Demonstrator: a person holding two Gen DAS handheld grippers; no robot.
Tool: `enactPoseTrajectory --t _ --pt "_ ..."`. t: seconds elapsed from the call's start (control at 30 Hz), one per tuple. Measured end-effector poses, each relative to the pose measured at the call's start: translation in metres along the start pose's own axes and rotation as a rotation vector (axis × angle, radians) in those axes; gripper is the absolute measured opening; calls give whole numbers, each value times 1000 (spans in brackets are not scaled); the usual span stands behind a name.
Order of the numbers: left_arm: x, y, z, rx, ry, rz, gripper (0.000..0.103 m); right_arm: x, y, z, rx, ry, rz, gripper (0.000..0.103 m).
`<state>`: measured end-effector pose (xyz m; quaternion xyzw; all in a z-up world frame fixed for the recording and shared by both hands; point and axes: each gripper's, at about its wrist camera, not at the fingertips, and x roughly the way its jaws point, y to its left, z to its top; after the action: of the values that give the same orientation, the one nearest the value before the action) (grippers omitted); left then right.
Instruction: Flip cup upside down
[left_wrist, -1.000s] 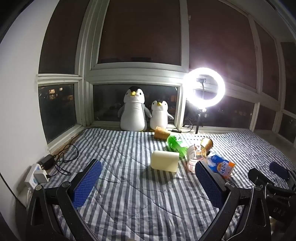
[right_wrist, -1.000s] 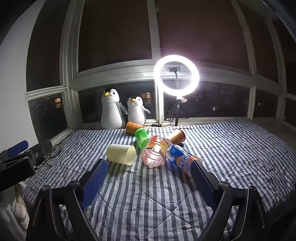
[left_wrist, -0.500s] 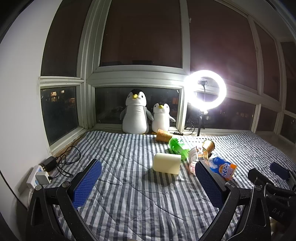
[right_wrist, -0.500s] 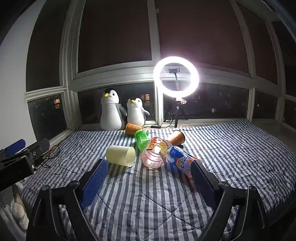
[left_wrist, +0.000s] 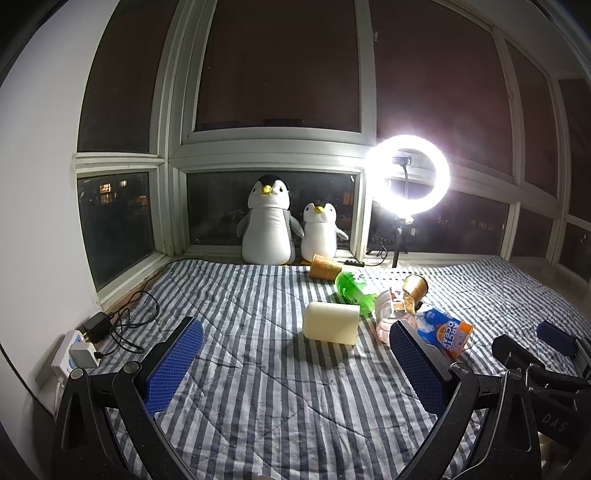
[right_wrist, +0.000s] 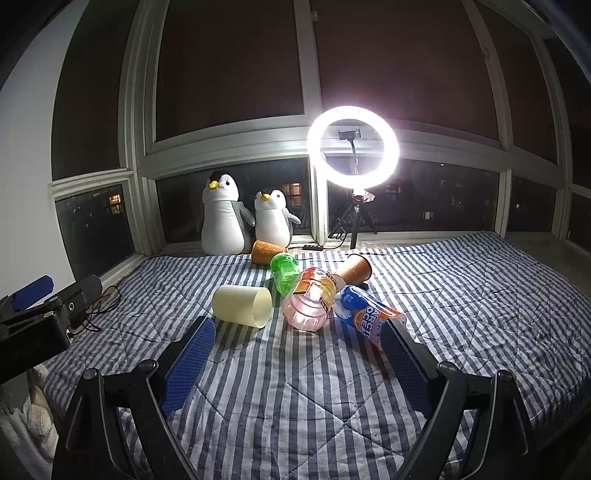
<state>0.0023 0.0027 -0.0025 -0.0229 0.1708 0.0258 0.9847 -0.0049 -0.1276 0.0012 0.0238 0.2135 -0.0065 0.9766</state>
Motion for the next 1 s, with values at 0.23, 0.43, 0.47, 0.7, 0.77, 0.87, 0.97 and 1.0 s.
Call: enactPoseTrajectory --t 0.23,0.43,0.47,0.7,0.77,0.87,0.97,1.0 --pt "2 0 -2 2 3 -4 102 2 -2 0 -3 9 -3 89" --pt "2 -1 -2 3 4 -5 102 0 -3 1 1 4 -8 89" --pt "2 -1 -3 3 4 -6 102 0 -4 1 1 4 -8 89" --pt "4 -1 -4 2 13 -11 102 2 -4 1 1 10 -7 89" --pt "4 -1 -5 3 16 -11 102 2 -4 0 1 11 -7 89" --pt "6 0 -5 1 21 -12 102 3 -4 0 3 13 -8 89" --pt "6 0 -4 1 23 -12 102 4 -5 0 4 17 -7 89" --pt "6 0 -4 1 23 -11 102 5 -5 0 5 20 -6 89"
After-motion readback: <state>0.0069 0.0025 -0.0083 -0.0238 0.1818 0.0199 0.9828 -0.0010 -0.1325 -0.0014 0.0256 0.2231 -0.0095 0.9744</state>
